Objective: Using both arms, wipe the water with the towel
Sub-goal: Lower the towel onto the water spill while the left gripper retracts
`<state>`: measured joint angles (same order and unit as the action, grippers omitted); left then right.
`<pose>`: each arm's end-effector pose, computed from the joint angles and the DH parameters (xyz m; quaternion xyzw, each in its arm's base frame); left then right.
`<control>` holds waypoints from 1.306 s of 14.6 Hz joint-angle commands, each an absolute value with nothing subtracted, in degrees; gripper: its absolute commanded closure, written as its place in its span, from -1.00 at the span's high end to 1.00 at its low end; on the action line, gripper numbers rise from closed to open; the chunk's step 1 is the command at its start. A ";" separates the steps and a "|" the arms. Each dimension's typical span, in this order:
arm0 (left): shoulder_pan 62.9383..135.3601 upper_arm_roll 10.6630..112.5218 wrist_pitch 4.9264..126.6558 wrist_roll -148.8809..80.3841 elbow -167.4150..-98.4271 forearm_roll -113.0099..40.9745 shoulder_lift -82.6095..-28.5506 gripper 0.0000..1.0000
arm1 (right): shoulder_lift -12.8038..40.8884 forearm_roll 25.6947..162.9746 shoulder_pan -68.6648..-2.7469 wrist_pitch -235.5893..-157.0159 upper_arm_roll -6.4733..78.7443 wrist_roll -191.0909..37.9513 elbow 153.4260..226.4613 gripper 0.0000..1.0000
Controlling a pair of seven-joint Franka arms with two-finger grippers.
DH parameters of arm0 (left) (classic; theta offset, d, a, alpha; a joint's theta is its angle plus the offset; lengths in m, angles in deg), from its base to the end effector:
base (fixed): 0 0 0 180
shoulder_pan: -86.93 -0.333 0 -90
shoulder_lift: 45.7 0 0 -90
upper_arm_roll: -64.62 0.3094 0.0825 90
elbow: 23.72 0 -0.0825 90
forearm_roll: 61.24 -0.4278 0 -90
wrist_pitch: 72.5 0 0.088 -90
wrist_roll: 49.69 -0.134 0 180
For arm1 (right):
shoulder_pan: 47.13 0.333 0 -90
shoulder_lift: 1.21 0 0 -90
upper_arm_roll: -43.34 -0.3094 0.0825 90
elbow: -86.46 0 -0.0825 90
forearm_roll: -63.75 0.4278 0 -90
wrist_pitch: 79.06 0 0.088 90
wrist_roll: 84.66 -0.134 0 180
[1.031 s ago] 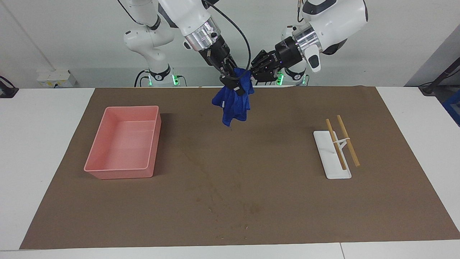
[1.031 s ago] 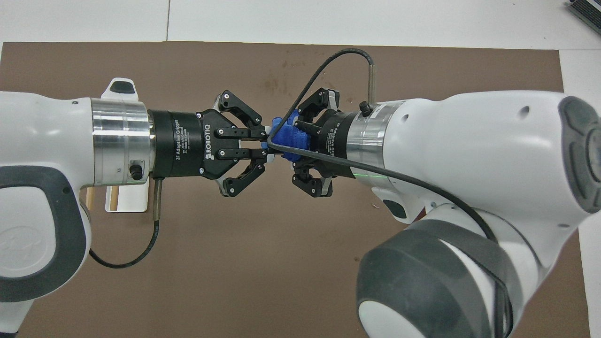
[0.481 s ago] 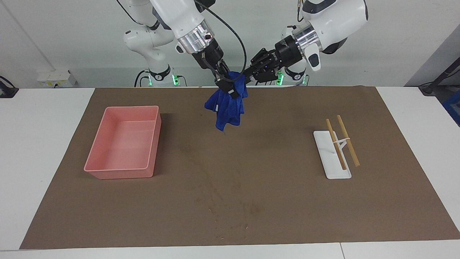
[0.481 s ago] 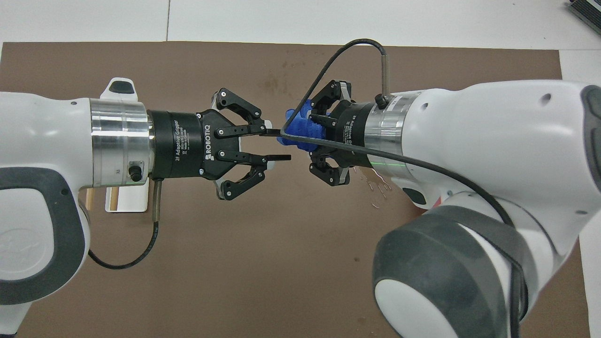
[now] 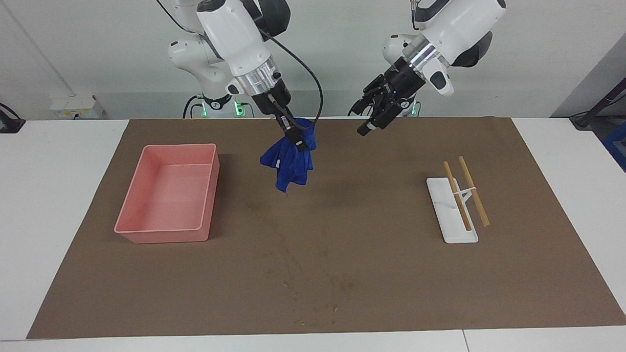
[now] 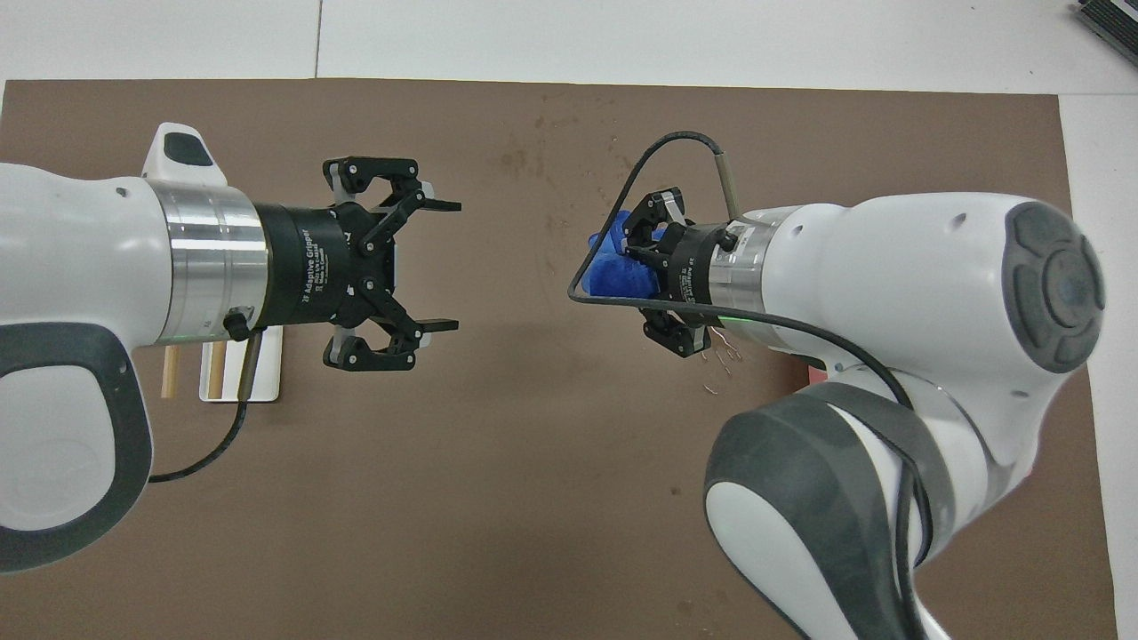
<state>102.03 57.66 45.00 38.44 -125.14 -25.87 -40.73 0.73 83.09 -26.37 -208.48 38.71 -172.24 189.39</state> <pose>0.5583 -0.2779 0.6023 0.7386 0.5853 -0.1345 0.3063 0.5933 0.2984 0.5268 -0.7849 0.5633 0.0100 0.2580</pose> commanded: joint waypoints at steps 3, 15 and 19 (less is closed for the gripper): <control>97.67 57.50 44.92 18.64 -126.11 -32.92 -39.98 1.00 | 10.27 82.55 -27.45 -226.76 38.06 -163.68 189.48 -1.00; 90.01 57.50 33.07 -28.48 -125.42 -55.07 -41.91 1.00 | 30.86 82.38 -27.00 -244.36 38.41 -136.72 184.18 -1.00; 88.87 57.50 25.69 -41.58 -123.05 -62.27 -42.35 1.00 | 30.79 82.55 -27.88 -248.51 38.59 -133.78 193.13 -1.00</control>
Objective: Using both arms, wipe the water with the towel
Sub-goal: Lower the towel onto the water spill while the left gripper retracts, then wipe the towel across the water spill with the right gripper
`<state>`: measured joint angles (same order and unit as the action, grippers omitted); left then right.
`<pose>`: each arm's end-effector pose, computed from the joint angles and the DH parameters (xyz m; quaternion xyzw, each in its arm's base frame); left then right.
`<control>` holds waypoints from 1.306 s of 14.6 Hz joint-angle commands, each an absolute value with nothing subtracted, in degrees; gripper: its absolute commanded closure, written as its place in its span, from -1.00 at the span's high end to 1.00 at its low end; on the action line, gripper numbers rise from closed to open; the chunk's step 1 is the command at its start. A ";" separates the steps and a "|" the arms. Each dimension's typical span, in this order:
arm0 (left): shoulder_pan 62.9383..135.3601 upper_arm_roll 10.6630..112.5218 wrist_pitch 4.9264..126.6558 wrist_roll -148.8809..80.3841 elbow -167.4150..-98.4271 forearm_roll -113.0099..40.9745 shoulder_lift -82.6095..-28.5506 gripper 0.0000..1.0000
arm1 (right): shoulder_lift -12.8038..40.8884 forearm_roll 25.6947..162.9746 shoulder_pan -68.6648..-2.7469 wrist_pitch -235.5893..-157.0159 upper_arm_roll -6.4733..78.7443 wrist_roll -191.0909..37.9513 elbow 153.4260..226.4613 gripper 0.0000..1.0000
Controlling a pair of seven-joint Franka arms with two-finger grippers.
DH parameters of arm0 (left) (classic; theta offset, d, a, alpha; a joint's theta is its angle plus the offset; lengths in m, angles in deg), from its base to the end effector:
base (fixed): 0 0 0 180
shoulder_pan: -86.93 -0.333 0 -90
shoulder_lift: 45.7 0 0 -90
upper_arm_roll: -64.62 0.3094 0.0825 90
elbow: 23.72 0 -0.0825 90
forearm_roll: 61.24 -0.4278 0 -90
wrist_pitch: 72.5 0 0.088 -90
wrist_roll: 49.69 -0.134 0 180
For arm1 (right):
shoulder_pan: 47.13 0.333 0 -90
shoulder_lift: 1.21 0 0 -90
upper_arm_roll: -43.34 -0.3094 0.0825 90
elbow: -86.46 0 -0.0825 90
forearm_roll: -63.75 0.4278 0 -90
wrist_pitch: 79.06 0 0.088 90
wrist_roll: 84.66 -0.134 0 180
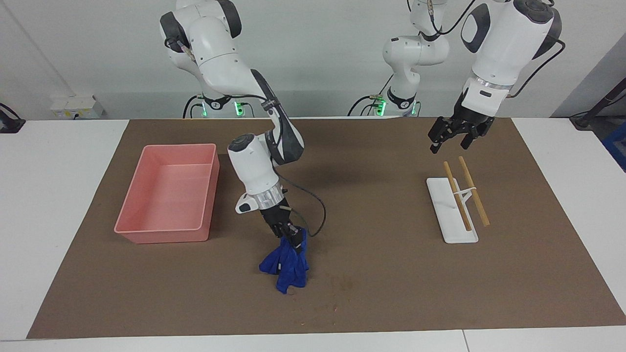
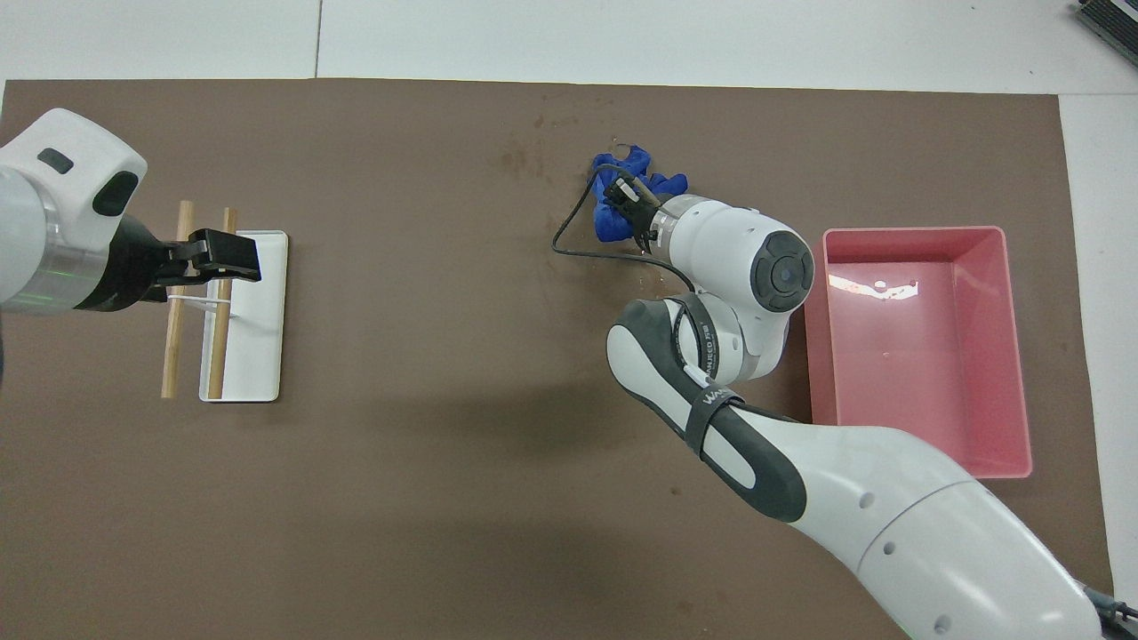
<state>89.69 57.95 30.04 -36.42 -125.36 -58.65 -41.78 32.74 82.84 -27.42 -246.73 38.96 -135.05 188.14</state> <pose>0.5861 -0.1040 0.5453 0.9983 0.0374 0.0374 0.0261 0.6877 0.2813 0.2267 -0.8841 0.3686 -0.1563 0.2410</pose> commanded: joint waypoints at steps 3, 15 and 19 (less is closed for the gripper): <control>87.47 57.50 19.01 -45.82 -117.88 -62.83 -44.37 1.00 | 29.03 82.64 -29.20 -248.16 38.50 -133.87 197.53 -1.00; 86.06 57.33 15.57 -45.21 -114.96 -59.32 -45.17 1.00 | 20.33 83.17 -28.23 -242.11 38.41 -148.44 213.37 -1.00; 85.61 57.50 12.40 -46.00 -111.79 -59.22 -45.87 1.00 | 16.90 83.17 -28.85 -231.32 38.50 -149.08 213.37 -1.00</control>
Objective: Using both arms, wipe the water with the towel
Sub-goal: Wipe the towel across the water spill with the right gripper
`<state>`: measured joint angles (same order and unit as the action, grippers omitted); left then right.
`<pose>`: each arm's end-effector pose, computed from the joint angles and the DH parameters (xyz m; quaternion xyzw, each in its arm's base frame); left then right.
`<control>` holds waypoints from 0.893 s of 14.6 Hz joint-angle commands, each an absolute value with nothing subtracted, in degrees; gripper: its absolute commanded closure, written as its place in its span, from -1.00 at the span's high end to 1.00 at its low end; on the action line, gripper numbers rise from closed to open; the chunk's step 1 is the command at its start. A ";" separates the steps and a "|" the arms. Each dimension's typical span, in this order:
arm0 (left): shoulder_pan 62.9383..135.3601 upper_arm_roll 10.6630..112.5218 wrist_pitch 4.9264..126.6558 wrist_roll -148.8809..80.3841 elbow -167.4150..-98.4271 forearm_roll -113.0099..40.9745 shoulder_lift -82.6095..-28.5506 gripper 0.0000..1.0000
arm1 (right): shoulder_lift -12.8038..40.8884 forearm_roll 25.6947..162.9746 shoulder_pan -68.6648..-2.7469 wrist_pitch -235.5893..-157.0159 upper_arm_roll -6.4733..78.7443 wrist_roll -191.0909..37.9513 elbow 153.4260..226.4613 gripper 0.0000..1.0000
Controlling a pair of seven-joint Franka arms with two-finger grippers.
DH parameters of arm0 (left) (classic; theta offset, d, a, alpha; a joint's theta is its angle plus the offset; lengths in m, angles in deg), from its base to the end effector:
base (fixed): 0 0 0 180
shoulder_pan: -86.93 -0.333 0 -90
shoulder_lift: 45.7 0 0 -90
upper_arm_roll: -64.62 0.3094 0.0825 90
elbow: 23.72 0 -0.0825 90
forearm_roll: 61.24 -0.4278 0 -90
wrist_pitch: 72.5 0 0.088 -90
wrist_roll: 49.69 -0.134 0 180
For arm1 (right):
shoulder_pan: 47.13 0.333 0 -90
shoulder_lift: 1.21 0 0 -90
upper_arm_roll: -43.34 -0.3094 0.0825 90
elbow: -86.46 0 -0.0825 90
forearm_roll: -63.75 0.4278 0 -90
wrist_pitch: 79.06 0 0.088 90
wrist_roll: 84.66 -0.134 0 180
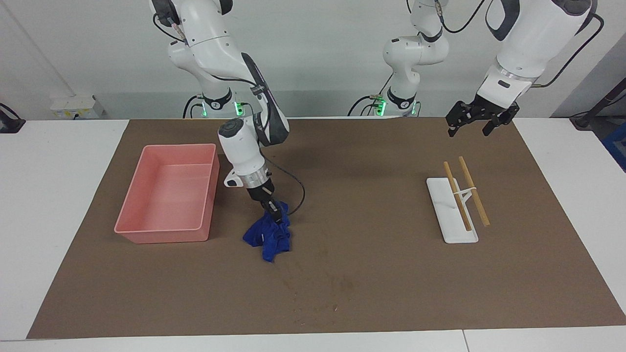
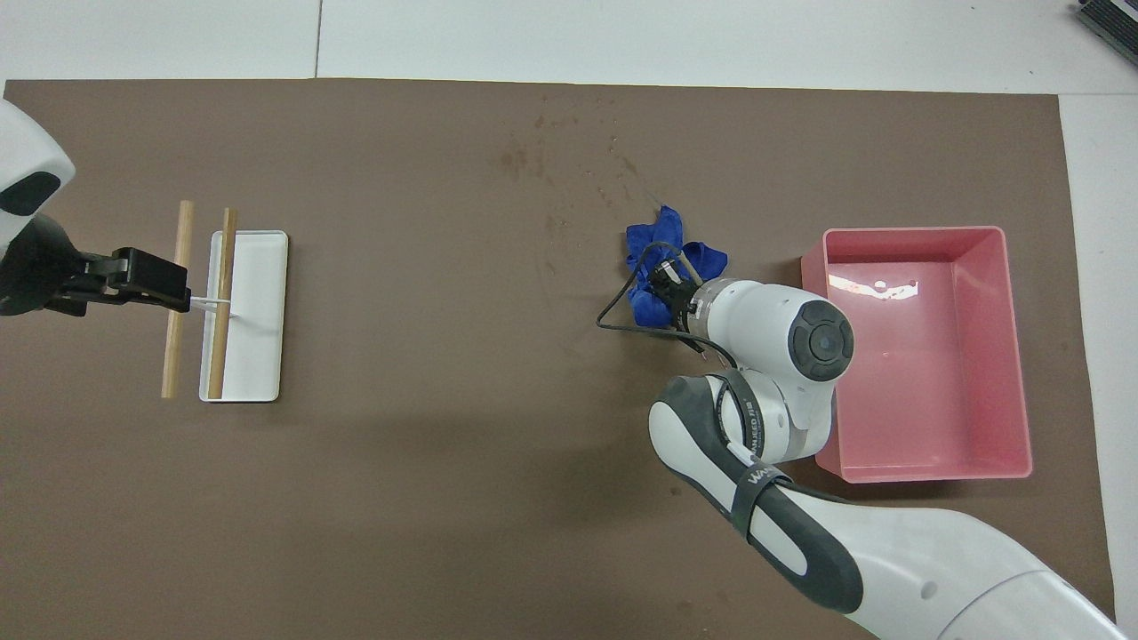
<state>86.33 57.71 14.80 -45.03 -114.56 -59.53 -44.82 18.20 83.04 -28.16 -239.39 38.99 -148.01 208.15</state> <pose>0.5831 -0.0691 0.5885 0.9995 -0.0147 -0.0245 0.0117 0.5918 0.2417 0.2177 -0.8605 0.4733 -0.0544 0.1805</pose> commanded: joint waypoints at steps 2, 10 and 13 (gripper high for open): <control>85.61 57.50 13.36 -47.13 -112.49 -60.18 -45.78 1.00 | 15.67 83.08 -29.11 -224.90 38.68 -148.20 213.46 -1.00; 85.17 57.50 12.93 -48.73 -115.56 -60.36 -44.21 1.00 | 13.47 82.47 -31.31 -220.21 38.77 -146.36 217.50 -1.00; 85.17 57.50 13.28 -48.72 -116.01 -60.36 -44.03 1.00 | 12.06 82.38 -33.50 -217.76 38.85 -144.69 218.73 -1.00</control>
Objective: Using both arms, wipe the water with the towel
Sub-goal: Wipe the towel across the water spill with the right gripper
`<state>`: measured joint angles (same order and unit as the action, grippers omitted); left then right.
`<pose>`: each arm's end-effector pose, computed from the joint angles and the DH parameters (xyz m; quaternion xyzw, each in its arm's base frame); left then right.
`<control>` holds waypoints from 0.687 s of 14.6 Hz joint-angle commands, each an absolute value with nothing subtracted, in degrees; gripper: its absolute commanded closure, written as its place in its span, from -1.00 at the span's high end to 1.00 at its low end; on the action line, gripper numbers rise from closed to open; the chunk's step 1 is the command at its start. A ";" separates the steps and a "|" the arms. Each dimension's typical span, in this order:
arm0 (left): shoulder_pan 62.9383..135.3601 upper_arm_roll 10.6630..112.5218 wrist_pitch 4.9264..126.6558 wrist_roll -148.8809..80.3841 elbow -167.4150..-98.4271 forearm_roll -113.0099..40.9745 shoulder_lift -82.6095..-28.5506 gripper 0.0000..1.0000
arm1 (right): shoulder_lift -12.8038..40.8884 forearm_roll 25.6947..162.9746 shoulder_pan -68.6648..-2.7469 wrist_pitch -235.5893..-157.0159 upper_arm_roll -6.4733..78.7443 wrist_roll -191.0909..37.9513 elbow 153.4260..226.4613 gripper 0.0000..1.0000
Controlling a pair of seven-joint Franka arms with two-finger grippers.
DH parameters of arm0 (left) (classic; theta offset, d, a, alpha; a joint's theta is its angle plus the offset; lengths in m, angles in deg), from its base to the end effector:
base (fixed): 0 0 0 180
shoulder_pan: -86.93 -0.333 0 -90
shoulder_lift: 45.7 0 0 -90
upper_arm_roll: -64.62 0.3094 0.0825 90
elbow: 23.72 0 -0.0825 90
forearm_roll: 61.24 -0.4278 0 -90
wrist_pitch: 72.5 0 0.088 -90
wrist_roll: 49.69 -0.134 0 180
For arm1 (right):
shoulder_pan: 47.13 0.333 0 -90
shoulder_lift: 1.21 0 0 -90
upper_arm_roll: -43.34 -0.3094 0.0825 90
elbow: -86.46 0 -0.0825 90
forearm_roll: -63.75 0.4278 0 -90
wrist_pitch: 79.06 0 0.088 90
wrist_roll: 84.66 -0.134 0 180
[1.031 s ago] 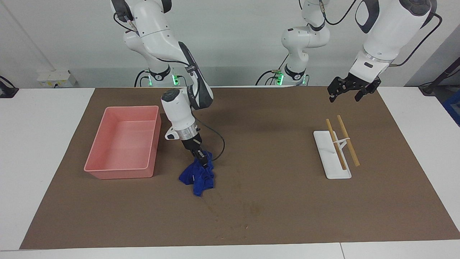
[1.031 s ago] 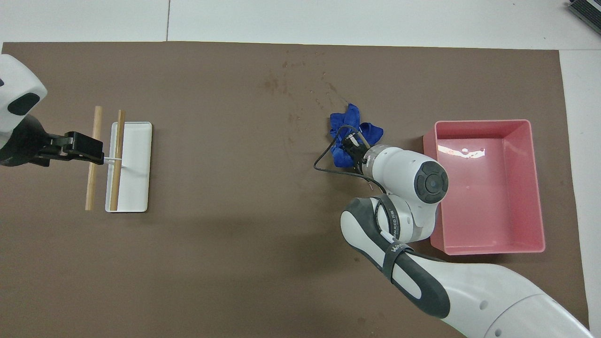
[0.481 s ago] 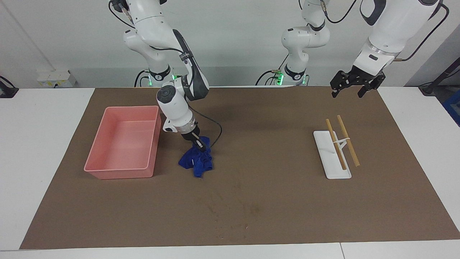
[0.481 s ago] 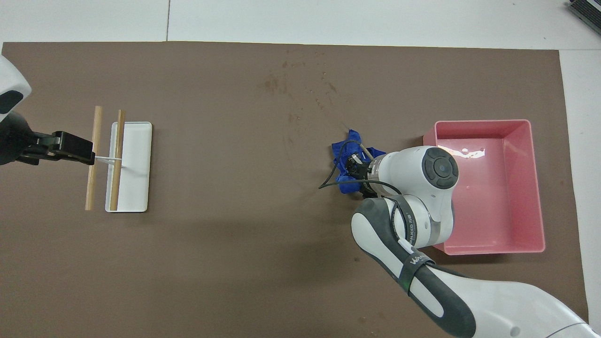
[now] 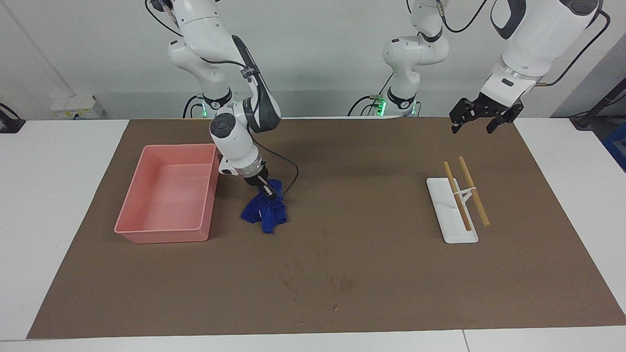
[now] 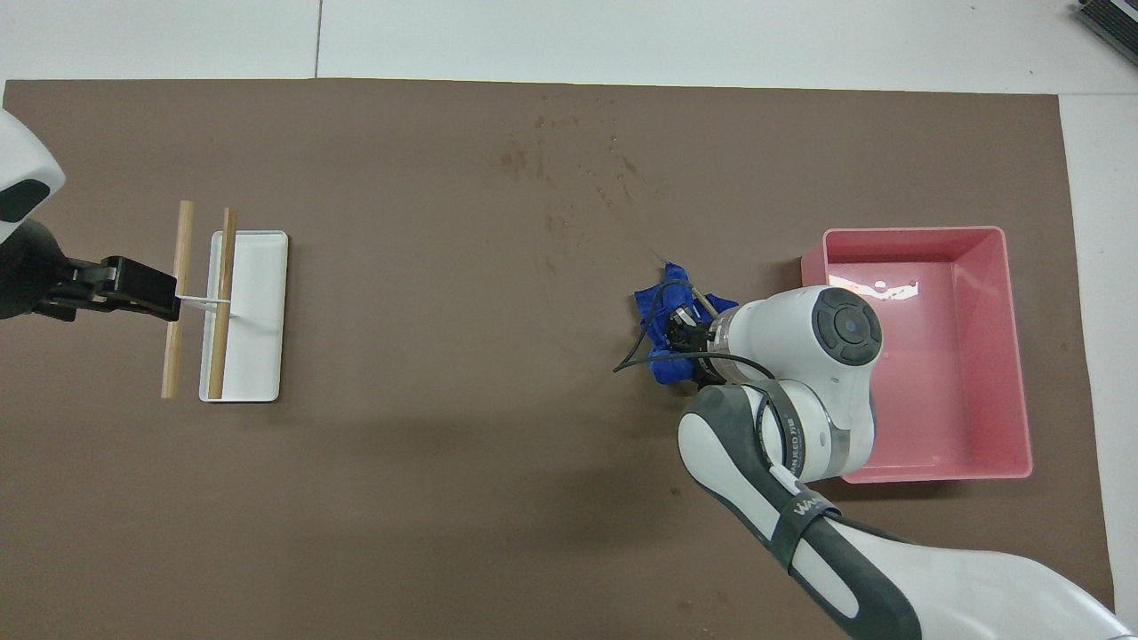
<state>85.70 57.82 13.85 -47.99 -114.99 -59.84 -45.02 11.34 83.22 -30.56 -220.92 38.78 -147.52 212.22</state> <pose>0.5822 -0.0605 0.5813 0.9987 -0.0340 -0.0377 0.0091 0.5491 0.2178 0.2252 -0.8729 0.4727 0.0561 0.1069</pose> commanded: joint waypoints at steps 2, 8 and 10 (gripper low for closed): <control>85.17 57.50 13.19 -48.72 -116.01 -60.36 -44.03 1.00 | 11.27 82.47 -35.52 -216.61 38.77 -142.68 219.69 -1.00; 85.17 57.50 13.19 -48.72 -116.01 -60.36 -44.03 1.00 | 8.55 82.47 -40.88 -209.41 38.59 -138.18 221.37 -1.00; 85.17 57.50 13.19 -48.72 -116.01 -60.36 -44.03 1.00 | 7.14 82.47 -41.33 -207.39 38.59 -137.83 221.89 -1.00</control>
<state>85.70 57.82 13.70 -47.99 -115.03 -59.84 -45.02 6.86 84.67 -39.37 -209.29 38.15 -139.52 216.23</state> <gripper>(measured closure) 0.000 0.714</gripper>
